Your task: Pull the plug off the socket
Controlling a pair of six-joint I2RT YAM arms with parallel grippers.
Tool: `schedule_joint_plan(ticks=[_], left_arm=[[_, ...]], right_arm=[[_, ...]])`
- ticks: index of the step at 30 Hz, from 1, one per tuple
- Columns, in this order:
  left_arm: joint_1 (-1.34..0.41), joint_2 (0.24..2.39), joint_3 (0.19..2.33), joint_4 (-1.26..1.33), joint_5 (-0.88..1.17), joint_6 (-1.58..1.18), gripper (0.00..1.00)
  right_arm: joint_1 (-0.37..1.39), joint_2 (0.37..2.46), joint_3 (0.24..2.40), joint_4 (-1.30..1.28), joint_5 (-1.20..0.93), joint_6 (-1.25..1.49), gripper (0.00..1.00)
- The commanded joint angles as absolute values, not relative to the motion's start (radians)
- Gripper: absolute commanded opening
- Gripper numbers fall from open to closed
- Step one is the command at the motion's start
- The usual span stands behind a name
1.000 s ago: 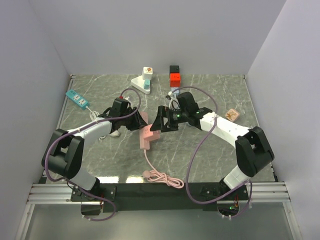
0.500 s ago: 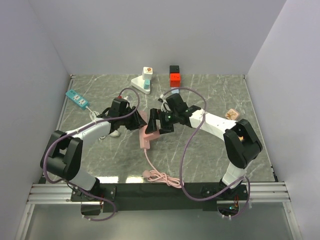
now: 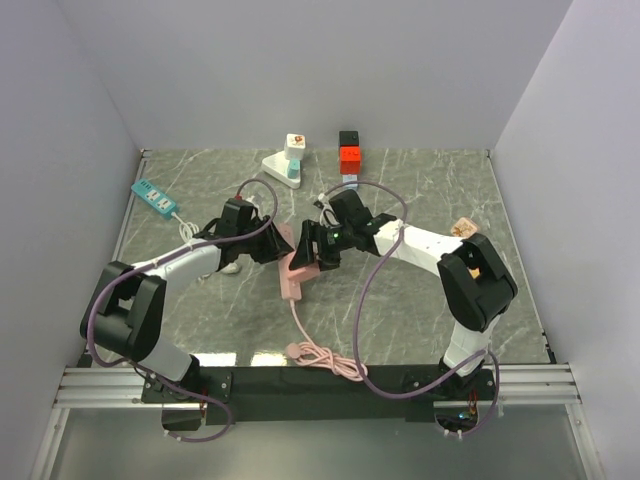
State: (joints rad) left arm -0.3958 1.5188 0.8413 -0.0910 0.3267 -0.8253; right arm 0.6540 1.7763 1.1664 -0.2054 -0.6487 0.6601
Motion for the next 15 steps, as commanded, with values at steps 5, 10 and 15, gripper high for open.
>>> schedule_joint_plan(ticks=[5,10,15], left_arm=[[-0.384,1.500,0.778,-0.008,0.314,-0.801,0.00],[-0.373,1.511,0.736,-0.008,0.310,-0.785,0.00],[-0.373,1.526,0.741,-0.017,0.302,-0.766,0.00]], right_arm=[[0.502,1.700,1.226,-0.331,-0.781,0.528,0.00],[0.381,1.693,1.252,-0.406,-0.827,0.460,0.00],[0.328,1.710,1.322,-0.509,-0.783,0.397,0.00]])
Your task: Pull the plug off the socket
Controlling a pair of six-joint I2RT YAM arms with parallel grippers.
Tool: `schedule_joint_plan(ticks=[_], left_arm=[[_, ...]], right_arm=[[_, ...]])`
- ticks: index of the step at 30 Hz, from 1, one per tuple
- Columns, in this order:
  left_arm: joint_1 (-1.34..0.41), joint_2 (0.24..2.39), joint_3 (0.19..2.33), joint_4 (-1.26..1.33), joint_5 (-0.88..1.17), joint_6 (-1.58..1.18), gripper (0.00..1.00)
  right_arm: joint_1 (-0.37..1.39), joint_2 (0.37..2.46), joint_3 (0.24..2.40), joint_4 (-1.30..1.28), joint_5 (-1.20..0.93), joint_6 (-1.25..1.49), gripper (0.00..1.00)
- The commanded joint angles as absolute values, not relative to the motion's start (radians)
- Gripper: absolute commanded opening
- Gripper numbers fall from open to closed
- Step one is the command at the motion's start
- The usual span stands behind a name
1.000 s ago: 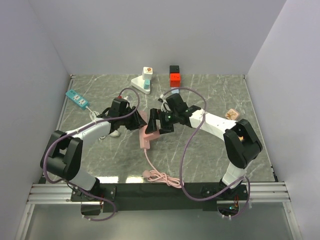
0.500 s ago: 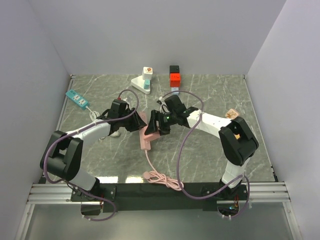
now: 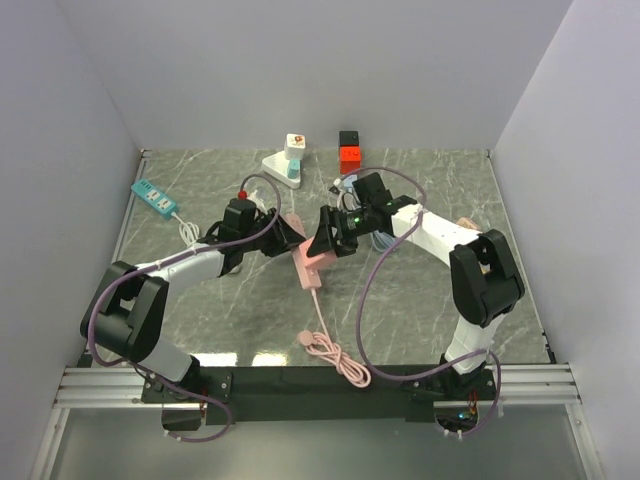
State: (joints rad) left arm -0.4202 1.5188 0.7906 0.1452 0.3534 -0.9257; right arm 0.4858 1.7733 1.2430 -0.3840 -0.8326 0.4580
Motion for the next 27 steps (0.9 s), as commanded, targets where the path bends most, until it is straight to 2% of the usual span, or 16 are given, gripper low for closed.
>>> schedule_joint_plan(ticks=[1,8,13,20,24,27], left_arm=[[-0.373,1.528,0.749,-0.026,0.299,-0.759,0.00],[-0.365,1.542,0.778,-0.046,0.304,-0.744,0.00],[-0.360,1.565,0.818,-0.055,0.316,-0.738,0.00],[-0.351,1.562,0.851,-0.087,0.316,-0.729,0.00],[-0.338,1.514,0.871,-0.106,0.327,-0.735,0.00],[-0.312,1.459,0.905,-0.149,0.330,-0.726,0.00]], right_arm=[[0.324,1.707,1.331,-0.544,-0.764,0.390,0.00],[0.287,1.632,1.361,-0.652,-0.568,0.377,0.00],[0.291,1.556,1.327,-0.638,-0.581,0.390,0.00],[0.290,1.526,1.405,-0.773,-0.413,0.342,0.00],[0.224,1.514,1.402,-0.793,-0.223,0.414,0.00],[0.164,1.546,1.414,-0.819,0.027,0.488,0.00]])
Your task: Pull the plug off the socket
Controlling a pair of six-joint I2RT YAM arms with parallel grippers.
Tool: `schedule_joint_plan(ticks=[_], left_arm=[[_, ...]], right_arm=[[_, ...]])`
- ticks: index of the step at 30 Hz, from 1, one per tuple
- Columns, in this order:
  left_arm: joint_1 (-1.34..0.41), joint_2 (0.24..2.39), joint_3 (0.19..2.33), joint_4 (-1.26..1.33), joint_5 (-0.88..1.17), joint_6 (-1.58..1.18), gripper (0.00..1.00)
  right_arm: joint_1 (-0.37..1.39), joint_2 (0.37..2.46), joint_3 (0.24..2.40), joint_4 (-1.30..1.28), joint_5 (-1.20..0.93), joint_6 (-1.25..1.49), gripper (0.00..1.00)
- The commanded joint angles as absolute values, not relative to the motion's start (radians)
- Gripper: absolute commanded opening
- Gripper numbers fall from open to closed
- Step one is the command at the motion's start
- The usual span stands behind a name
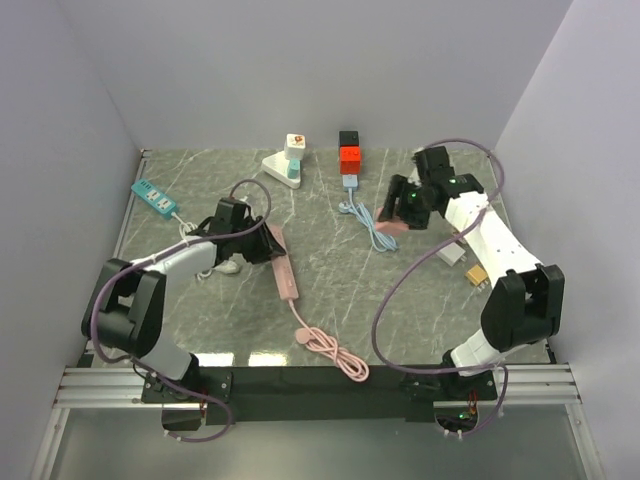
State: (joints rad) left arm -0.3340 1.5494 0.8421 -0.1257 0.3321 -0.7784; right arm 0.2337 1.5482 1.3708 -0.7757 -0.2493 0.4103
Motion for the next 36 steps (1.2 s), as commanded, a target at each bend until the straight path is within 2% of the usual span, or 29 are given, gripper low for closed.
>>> schedule_joint_plan(ticks=[1,5,7,11,12,18,26,31,34,35,36], left_arm=[[-0.299,1.447,0.919,-0.162,0.328,-0.719,0.00],[-0.190,1.414,1.008,-0.334,0.307,-0.643,0.00],[-0.120,1.443,1.104,-0.438,0.189,-0.602,0.00],[-0.003,1.543,1.268,-0.597,0.074,-0.493,0.00],[0.062,1.564,1.325,-0.633,0.066,-0.483,0.00],[0.201,1.774,1.527,-0.679,-0.035,-0.434,0.00],[0.282,2.117,1.827,-0.742,-0.058,-0.453,0.00],[0.304,2.215,1.930,-0.779,-0.080,-0.463,0.00],[0.305,2.188,1.899,-0.772,-0.075,-0.472,0.07],[0.305,2.172,1.882,-0.762,-0.066,-0.476,0.23],[0.304,2.151,1.844,-0.743,-0.049,-0.476,0.31]], right_arm=[[0.123,1.580,1.425,-0.854,0.163,0.505,0.00],[0.005,1.627,1.430,-0.873,0.327,0.619,0.00],[-0.081,1.650,1.410,-0.845,0.340,0.632,0.00],[-0.164,1.735,1.419,-0.789,0.174,0.594,0.00],[-0.169,1.750,1.427,-0.778,0.163,0.594,0.00],[-0.176,1.802,1.473,-0.778,0.167,0.633,0.00],[-0.190,1.870,1.528,-0.815,0.238,0.632,0.00],[-0.202,1.914,1.546,-0.819,0.218,0.604,0.10],[-0.202,1.921,1.551,-0.825,0.222,0.601,0.13],[-0.204,1.918,1.548,-0.821,0.216,0.595,0.13],[-0.201,1.904,1.545,-0.816,0.212,0.594,0.14]])
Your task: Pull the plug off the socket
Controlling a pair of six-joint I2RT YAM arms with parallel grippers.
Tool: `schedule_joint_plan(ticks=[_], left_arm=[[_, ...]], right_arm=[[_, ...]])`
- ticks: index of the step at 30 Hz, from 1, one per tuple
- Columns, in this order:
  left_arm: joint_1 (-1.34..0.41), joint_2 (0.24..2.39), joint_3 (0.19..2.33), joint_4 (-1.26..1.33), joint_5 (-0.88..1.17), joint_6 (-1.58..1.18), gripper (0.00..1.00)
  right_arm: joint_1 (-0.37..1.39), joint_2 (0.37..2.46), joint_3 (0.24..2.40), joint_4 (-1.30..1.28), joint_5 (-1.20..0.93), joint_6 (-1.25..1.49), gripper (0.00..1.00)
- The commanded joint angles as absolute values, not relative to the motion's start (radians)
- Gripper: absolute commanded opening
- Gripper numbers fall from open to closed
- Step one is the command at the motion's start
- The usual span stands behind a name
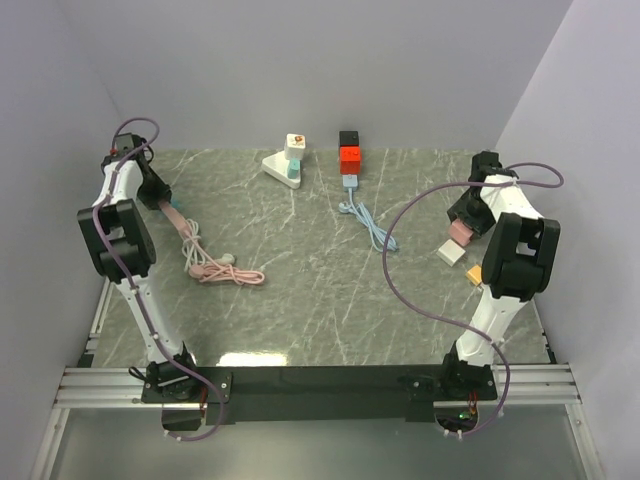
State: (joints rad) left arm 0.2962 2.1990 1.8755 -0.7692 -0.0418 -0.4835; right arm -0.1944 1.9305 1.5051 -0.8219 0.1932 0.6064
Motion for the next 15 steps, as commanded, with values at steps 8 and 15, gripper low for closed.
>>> schedule_joint_plan(ticks=[8,15], left_arm=[[0.302,1.913,1.665,-0.680,0.072,-0.486,0.76],[0.288,1.740,1.591,-0.658,0.184,-0.489,0.95]], right_arm=[[-0.198,1.885,1.473,-0.811,0.209,0.583,0.47],[-0.202,1.824,1.473,-0.834,0.232,0.609,0.78]])
